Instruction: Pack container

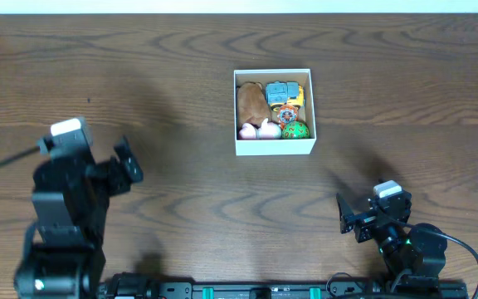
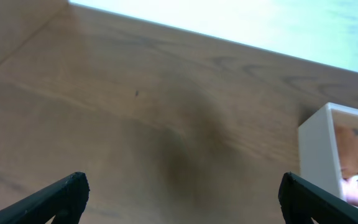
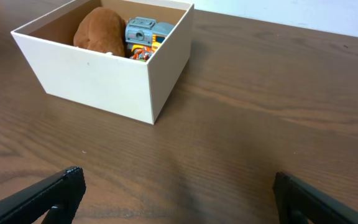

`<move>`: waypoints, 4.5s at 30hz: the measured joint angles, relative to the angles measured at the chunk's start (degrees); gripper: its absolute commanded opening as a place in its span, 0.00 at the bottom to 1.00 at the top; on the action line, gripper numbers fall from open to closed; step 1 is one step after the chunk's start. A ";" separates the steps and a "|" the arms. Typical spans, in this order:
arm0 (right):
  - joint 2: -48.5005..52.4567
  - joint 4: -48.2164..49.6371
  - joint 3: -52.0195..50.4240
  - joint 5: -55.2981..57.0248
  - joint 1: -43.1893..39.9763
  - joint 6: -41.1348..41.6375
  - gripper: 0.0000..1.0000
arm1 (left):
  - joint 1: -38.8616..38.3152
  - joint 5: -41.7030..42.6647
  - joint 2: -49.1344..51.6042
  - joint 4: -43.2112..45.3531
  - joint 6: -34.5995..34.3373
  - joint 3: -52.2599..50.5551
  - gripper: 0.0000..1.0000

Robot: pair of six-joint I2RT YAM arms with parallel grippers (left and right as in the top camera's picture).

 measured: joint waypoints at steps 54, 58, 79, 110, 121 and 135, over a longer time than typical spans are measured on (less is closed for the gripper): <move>0.00 -0.02 0.00 0.00 0.00 0.00 0.99 | 0.90 1.51 -35.85 12.04 -5.05 -41.55 0.98; 0.00 -0.02 0.00 0.00 0.00 0.00 0.99 | 0.90 1.55 -36.39 12.24 -5.22 -42.18 0.98; 0.00 -0.02 0.00 0.00 0.00 0.00 0.99 | 0.90 1.75 -38.80 12.59 -6.08 -46.66 0.98; 0.00 -0.02 0.00 0.00 0.00 0.00 0.99 | 0.90 1.73 -38.80 12.59 -6.91 -46.66 0.98; 0.00 -0.02 0.00 0.00 0.00 0.00 0.99 | 0.90 1.73 -38.80 12.59 -6.91 -46.66 0.98; 0.00 -0.02 0.00 0.02 0.00 -0.02 0.99 | 0.90 1.73 -38.80 12.59 -6.91 -46.66 0.98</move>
